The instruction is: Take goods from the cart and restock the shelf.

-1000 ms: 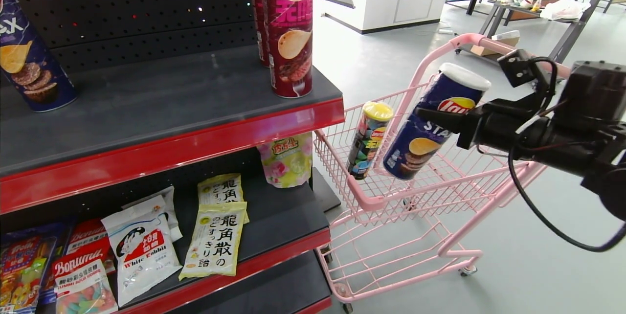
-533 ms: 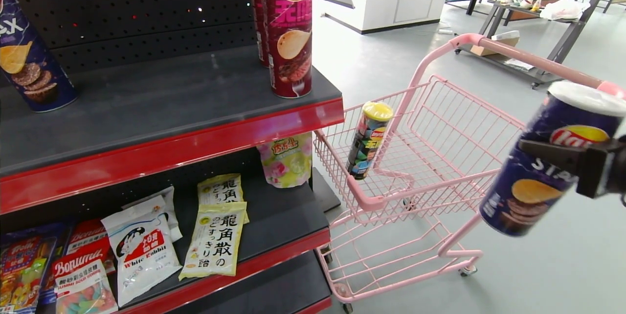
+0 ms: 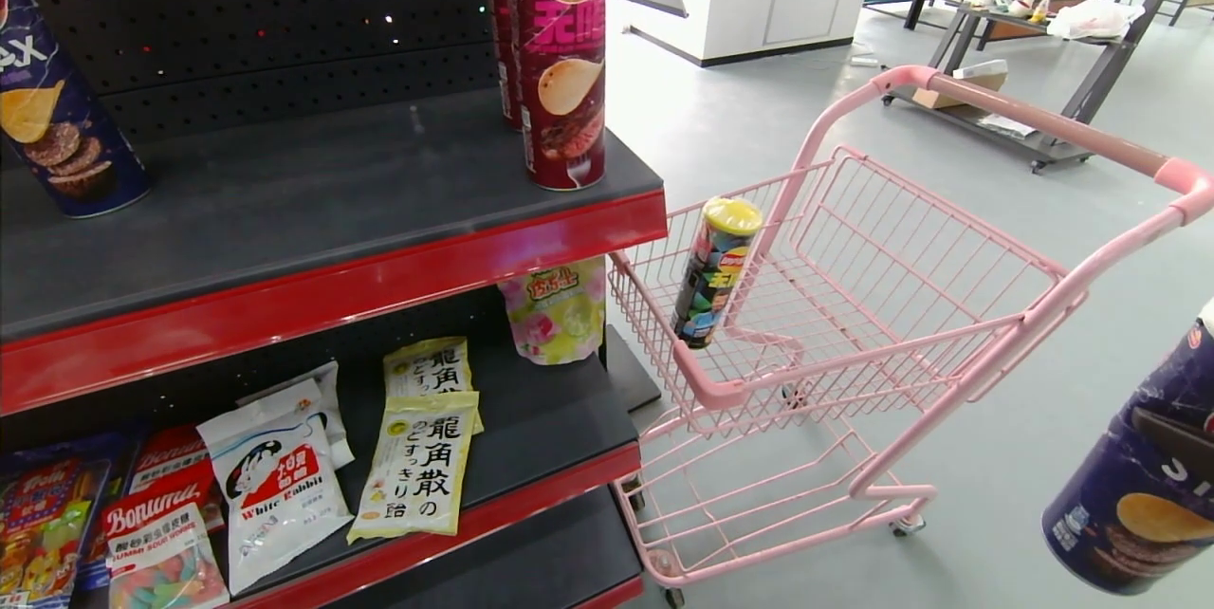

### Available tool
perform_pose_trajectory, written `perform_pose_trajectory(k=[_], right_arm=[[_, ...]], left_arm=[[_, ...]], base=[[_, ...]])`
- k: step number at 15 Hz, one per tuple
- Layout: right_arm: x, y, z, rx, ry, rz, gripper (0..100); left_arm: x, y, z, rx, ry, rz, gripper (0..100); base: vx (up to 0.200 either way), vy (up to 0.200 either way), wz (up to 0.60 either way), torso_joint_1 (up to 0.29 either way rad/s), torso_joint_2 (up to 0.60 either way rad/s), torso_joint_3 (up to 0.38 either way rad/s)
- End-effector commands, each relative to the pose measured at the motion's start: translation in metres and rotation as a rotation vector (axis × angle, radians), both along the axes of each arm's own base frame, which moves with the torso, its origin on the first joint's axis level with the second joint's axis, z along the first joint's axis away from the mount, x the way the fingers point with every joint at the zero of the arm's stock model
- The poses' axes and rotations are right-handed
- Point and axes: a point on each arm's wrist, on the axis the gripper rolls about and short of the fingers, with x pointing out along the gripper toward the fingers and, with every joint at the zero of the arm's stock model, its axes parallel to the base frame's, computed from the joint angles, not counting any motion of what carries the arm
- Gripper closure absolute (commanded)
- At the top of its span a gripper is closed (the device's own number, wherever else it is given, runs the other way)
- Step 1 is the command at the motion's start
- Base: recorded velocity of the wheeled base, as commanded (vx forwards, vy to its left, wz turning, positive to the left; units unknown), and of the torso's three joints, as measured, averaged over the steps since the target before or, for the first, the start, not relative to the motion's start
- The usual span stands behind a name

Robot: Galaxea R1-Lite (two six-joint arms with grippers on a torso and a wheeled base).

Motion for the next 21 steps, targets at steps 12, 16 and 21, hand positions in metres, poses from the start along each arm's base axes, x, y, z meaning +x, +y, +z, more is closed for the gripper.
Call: perform_pose_trajectory(k=[12,16,21], right_arm=[[0.0016,0.0012,0.0071,0.009,-0.020,0.031,100],[0.0023,0.0014,0.0064,0.008,-0.016,0.031,100],[0.0063,0.0020,0.0048,-0.004,-0.004,0.024,100]], left_arm=[[0.0001,0.0000,0.0000,0.000,0.001,0.000,0],[0.0001,0.0000,0.0000,0.000,0.001,0.000,0],[0.0001,0.0000,0.0000,0.000,0.001,0.000,0]], base=[[0.000,0.000,0.00,0.132,-0.43,-0.302],[0.000,0.000,0.00,0.218,-0.59,-0.378],[0.000,0.000,0.00,0.162,-0.41,-0.253]])
